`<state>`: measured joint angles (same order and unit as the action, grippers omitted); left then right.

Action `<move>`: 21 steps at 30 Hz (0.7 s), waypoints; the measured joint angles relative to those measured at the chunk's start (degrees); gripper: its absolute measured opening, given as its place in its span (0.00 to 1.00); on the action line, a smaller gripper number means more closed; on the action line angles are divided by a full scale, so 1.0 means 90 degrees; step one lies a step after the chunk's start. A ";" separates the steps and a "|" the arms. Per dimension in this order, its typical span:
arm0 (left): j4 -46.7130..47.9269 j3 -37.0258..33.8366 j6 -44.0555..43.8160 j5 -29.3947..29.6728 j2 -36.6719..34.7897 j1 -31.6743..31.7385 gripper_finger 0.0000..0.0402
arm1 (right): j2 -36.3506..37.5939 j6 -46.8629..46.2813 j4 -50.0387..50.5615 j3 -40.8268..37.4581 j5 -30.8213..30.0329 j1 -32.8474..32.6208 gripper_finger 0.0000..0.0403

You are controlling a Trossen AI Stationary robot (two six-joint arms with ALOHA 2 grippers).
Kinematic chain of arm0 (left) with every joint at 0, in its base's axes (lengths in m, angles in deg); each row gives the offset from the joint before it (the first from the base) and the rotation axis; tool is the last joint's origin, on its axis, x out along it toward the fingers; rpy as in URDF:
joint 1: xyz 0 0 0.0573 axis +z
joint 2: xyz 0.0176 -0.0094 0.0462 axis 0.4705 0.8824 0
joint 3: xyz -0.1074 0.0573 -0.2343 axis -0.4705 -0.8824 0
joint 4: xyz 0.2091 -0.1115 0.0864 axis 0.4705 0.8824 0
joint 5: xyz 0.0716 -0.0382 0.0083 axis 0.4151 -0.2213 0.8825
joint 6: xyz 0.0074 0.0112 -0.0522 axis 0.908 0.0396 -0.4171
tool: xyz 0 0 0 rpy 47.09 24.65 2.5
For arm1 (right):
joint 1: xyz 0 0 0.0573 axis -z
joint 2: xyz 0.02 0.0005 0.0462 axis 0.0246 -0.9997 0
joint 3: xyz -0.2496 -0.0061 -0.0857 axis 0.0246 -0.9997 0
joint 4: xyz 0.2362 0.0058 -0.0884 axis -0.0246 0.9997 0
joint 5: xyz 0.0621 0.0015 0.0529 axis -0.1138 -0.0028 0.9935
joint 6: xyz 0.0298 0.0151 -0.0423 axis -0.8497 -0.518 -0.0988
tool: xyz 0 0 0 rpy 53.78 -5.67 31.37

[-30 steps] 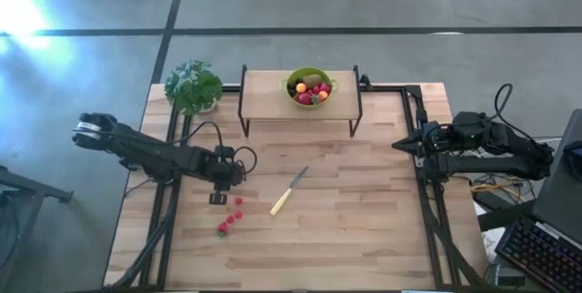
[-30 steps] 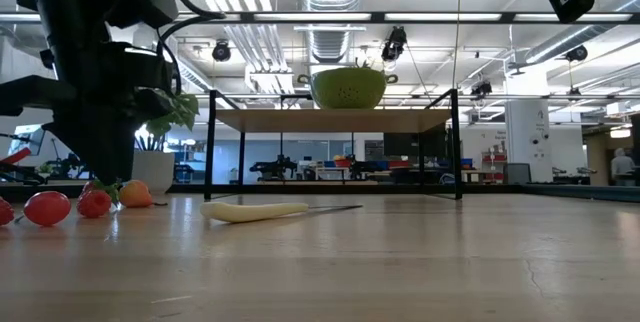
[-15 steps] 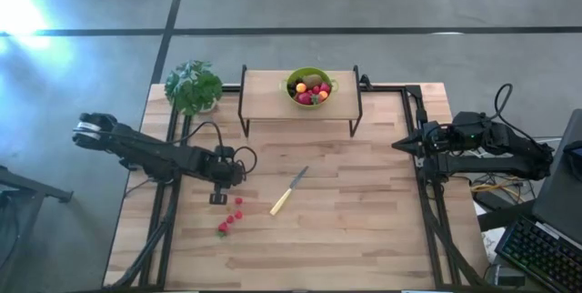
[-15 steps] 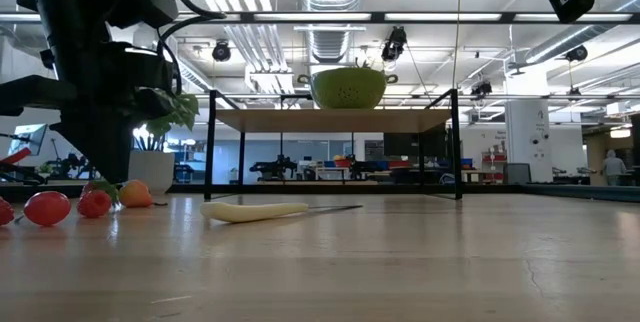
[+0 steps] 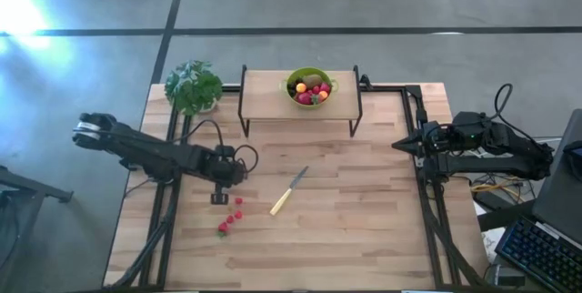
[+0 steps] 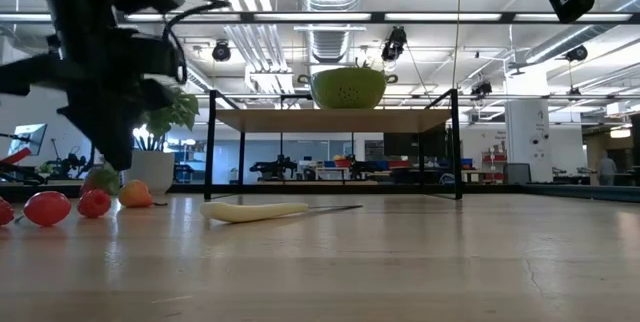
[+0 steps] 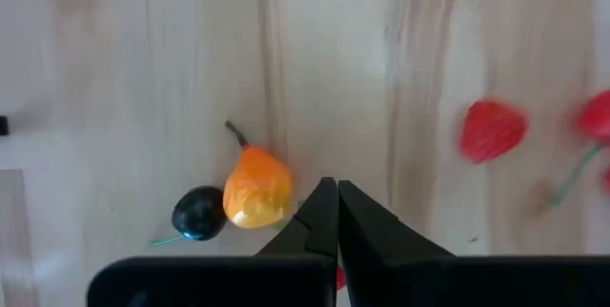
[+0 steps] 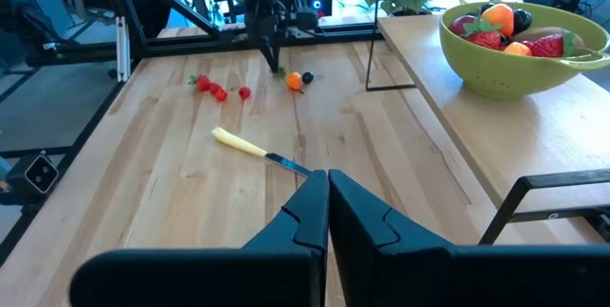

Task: Pick & Place Fruit
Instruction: Put the strawberry into the strainer bowl

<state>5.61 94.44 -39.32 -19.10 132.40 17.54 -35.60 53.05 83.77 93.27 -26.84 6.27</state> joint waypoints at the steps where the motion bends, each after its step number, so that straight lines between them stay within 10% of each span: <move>1: 0.0028 0.0089 -0.0046 -0.0055 0.0000 0.0000 0.01 | -0.0002 0.0000 0.0000 0.0000 0.0000 0.0001 0.02; 21: -0.3495 0.0801 0.1018 -0.0265 0.0000 0.0028 0.00 | -0.0002 0.0000 0.0000 -0.0002 0.0000 -0.0001 0.02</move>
<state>-25.84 101.65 -30.16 -21.48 132.40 17.79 -35.62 53.05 83.77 93.25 -26.84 6.26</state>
